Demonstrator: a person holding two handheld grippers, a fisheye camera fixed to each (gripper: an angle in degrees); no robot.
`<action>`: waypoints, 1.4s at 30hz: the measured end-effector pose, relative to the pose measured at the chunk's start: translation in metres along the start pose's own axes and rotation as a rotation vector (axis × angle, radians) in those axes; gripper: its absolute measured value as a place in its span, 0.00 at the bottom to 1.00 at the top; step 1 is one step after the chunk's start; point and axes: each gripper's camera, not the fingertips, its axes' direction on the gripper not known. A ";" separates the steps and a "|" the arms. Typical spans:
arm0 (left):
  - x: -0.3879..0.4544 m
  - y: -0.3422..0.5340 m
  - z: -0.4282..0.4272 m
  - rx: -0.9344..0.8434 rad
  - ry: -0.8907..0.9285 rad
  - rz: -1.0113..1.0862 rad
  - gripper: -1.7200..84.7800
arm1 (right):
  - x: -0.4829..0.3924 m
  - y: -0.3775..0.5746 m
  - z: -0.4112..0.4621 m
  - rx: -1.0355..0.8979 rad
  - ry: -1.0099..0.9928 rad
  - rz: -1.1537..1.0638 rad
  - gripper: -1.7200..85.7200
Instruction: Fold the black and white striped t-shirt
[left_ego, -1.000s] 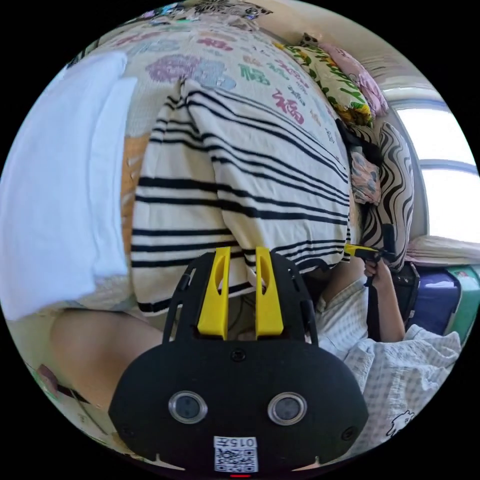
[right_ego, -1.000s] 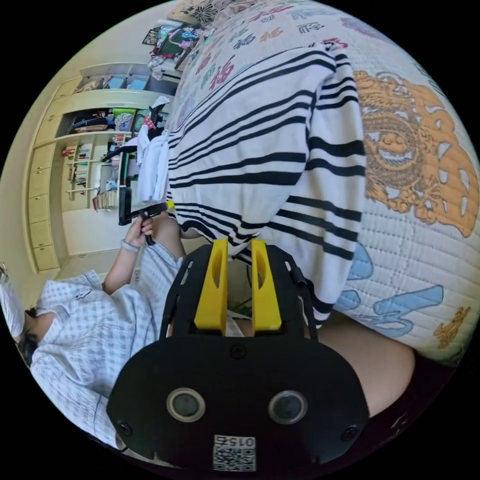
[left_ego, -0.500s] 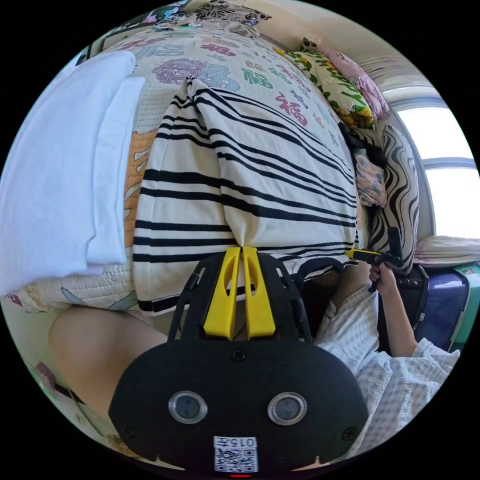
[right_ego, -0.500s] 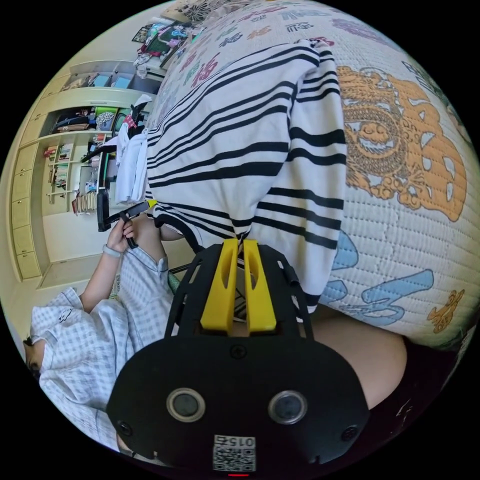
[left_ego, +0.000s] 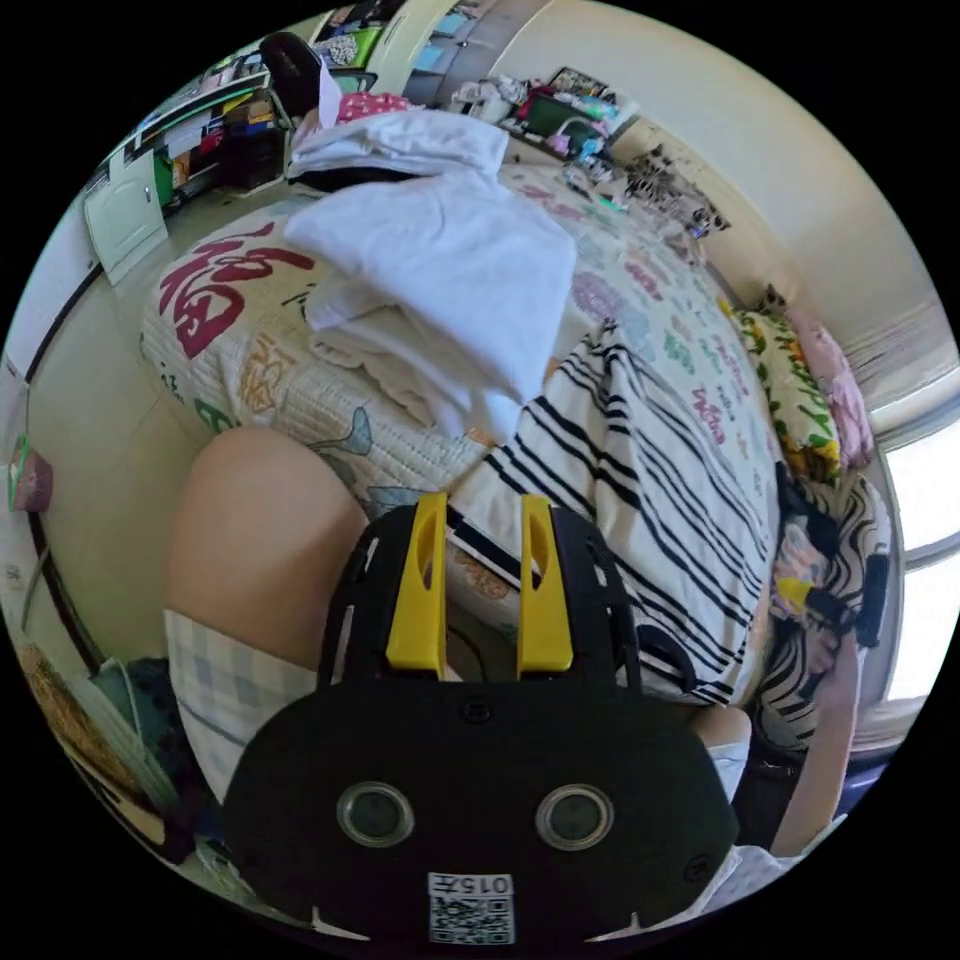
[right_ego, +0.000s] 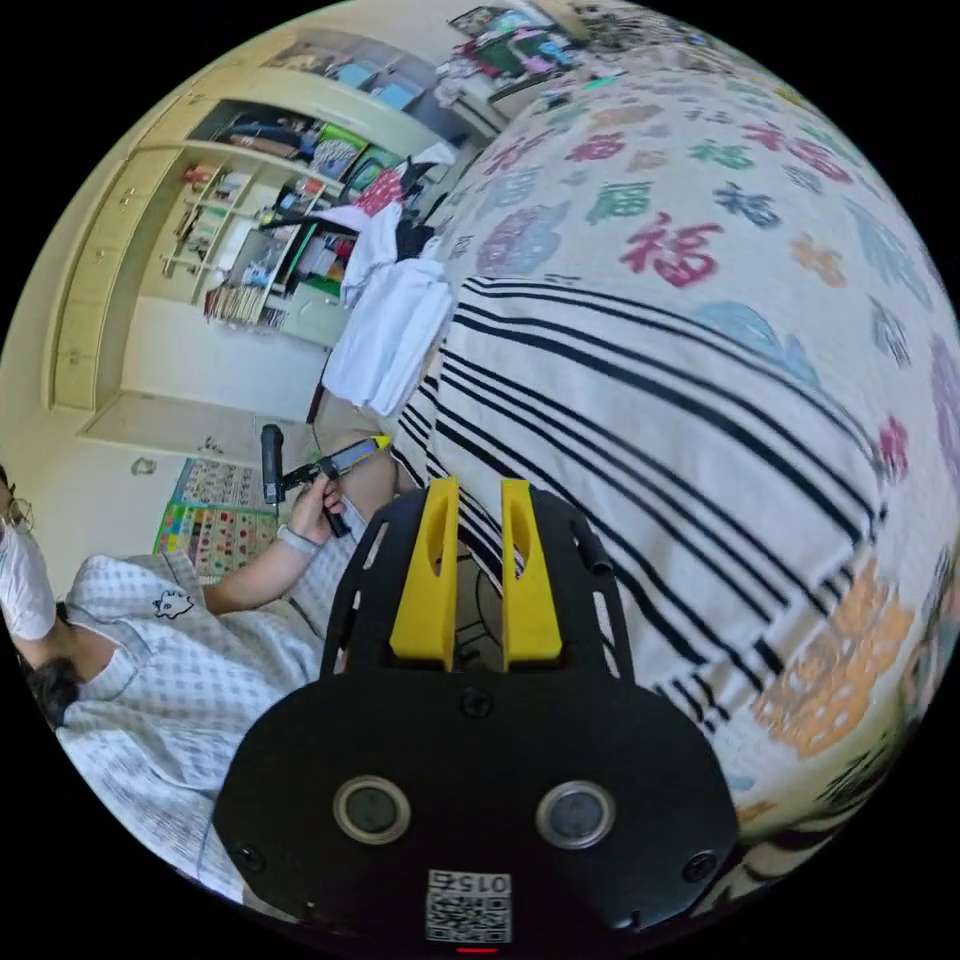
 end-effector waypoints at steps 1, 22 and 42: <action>-0.002 -0.001 0.006 -0.028 -0.017 -0.008 0.15 | -0.007 -0.014 0.006 -0.020 0.008 -0.024 0.10; -0.072 0.020 0.019 -0.128 0.373 -0.098 0.02 | -0.104 -0.327 0.222 -0.434 0.408 0.032 0.07; -0.086 0.093 -0.020 0.007 0.547 0.136 0.01 | -0.175 -0.318 0.133 -0.266 0.266 -0.186 0.02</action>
